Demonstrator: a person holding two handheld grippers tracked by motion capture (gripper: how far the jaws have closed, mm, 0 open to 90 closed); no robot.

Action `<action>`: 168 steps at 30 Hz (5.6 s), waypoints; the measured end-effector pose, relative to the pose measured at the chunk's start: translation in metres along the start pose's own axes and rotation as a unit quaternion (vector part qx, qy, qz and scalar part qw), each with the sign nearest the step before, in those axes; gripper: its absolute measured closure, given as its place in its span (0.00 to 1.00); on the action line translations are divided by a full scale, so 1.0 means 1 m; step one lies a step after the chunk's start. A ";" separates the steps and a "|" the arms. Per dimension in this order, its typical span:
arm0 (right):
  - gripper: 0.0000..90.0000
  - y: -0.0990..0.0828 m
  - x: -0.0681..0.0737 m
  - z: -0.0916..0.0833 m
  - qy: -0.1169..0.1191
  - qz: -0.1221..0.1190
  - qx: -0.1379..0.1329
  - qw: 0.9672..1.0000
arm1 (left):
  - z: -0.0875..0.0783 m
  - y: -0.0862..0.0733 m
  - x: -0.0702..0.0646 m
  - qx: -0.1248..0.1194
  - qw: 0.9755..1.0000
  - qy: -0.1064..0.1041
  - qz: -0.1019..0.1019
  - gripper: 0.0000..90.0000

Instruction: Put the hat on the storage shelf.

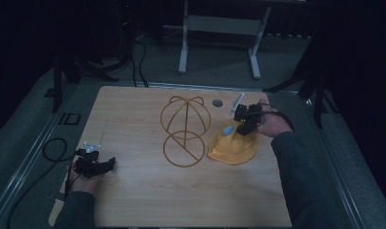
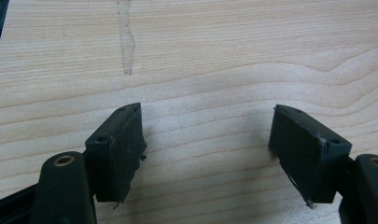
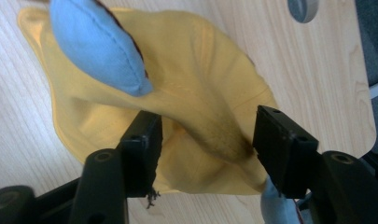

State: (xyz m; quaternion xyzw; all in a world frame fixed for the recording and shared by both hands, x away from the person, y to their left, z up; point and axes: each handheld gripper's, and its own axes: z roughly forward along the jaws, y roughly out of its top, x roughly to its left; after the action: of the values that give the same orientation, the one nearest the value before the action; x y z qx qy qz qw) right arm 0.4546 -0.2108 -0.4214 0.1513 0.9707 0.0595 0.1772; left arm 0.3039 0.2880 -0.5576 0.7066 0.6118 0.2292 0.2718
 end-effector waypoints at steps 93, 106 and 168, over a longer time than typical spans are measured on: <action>0.95 -0.005 -0.048 -0.147 -0.050 0.117 -0.164 0.978 | 0.000 0.000 0.000 -0.001 1.000 -0.001 0.000 0.29; 0.95 0.018 -0.038 -0.169 -0.039 0.085 -0.198 0.976 | 0.000 0.000 0.000 -0.002 1.000 -0.001 0.000 0.29; 0.90 0.178 0.045 -0.141 0.028 -0.086 -0.162 0.983 | 0.000 -0.001 0.000 -0.001 1.000 -0.002 0.002 0.29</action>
State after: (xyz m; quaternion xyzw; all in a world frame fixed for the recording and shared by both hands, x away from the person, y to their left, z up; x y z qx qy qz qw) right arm 0.4120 -0.0371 -0.2745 0.0352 0.9622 0.2043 0.1767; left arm 0.3032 0.2878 -0.5578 0.7081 0.6097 0.2285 0.2732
